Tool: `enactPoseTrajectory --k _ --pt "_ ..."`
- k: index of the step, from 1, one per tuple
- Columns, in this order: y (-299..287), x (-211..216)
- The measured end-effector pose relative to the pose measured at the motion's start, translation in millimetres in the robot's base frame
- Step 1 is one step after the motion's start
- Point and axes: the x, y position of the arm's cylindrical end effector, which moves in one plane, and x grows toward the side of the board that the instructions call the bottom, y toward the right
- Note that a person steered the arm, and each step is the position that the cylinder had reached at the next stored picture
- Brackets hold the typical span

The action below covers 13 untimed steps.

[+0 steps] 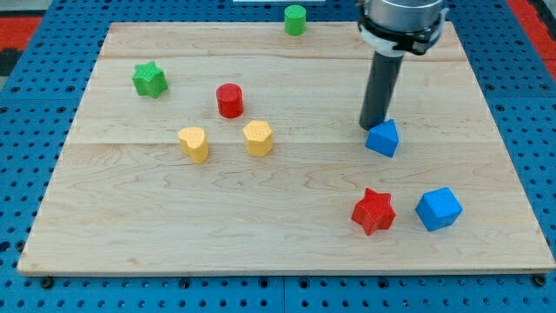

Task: Slide the red circle closer to the red star

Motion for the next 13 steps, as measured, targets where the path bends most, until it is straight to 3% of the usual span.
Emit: enactPoseTrajectory --k 1,2,3,4,5,6,7,8,9,11,13 --pt "38 41" --pt "26 72" --pt "7 57" --pt "-47 7" --pt "-146 -29" --pt "-186 -65" --pt "-202 -91" --pt "-258 -91" --pt "-248 -70" --pt "-136 -58" --pt "-154 -58"
